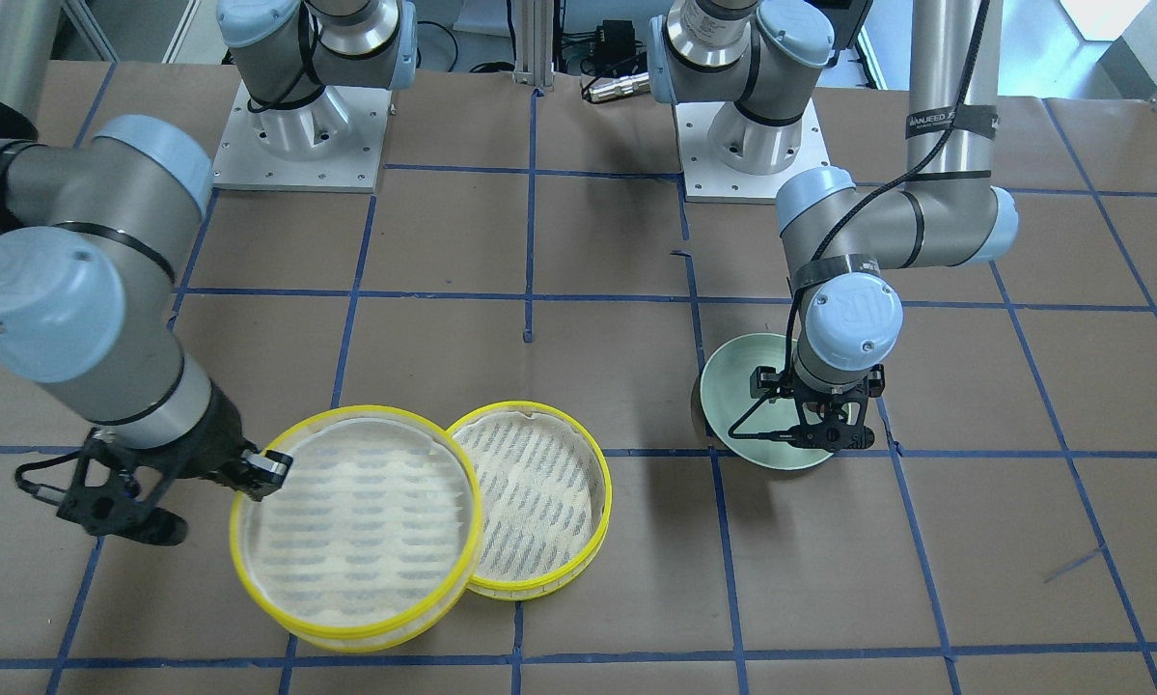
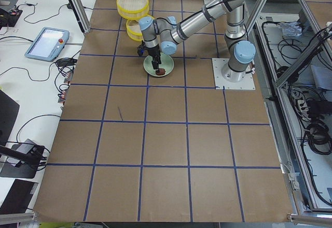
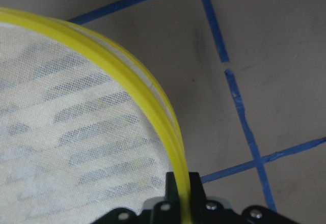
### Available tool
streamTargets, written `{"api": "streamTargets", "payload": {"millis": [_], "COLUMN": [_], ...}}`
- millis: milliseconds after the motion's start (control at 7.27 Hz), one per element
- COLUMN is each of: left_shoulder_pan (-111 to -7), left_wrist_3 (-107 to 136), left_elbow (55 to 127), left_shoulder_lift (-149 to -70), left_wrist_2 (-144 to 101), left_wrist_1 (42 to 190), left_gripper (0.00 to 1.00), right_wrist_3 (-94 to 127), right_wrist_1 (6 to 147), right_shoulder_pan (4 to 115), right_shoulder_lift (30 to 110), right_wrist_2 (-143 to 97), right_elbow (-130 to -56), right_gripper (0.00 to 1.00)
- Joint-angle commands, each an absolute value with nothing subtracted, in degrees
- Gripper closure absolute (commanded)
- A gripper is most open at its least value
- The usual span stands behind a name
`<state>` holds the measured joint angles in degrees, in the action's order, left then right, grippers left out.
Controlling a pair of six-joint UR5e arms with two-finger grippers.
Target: Stack buns with steamer
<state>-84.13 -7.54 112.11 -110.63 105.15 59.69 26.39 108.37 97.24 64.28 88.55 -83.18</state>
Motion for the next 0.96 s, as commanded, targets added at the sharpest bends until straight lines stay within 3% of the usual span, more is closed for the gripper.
{"api": "streamTargets", "payload": {"millis": [0, 275, 550, 825], "left_shoulder_pan": [-84.1, -84.1, -84.2, -84.9], "left_wrist_3": [-5.8, -5.4, -4.8, 3.4], "left_elbow": [112.1, 111.5, 104.5, 99.4], "left_shoulder_lift": [-110.9, -110.8, -110.2, -108.7], "left_wrist_2": [104.9, 105.5, 103.9, 86.8], "left_wrist_1": [60.0, 59.5, 67.8, 73.1], "left_gripper": [0.99, 1.0, 1.0, 1.0], "right_wrist_3": [29.4, 29.9, 29.1, 29.1], "right_wrist_1": [108.4, 108.5, 109.1, 109.2], "right_shoulder_pan": [100.5, 101.0, 101.2, 101.3], "right_shoulder_lift": [63.2, 63.0, 63.5, 63.6], "right_wrist_2": [88.9, 88.6, 89.3, 89.0], "right_elbow": [-83.4, -83.8, -85.9, -86.7], "right_gripper": [0.91, 0.91, 0.91, 0.91]}}
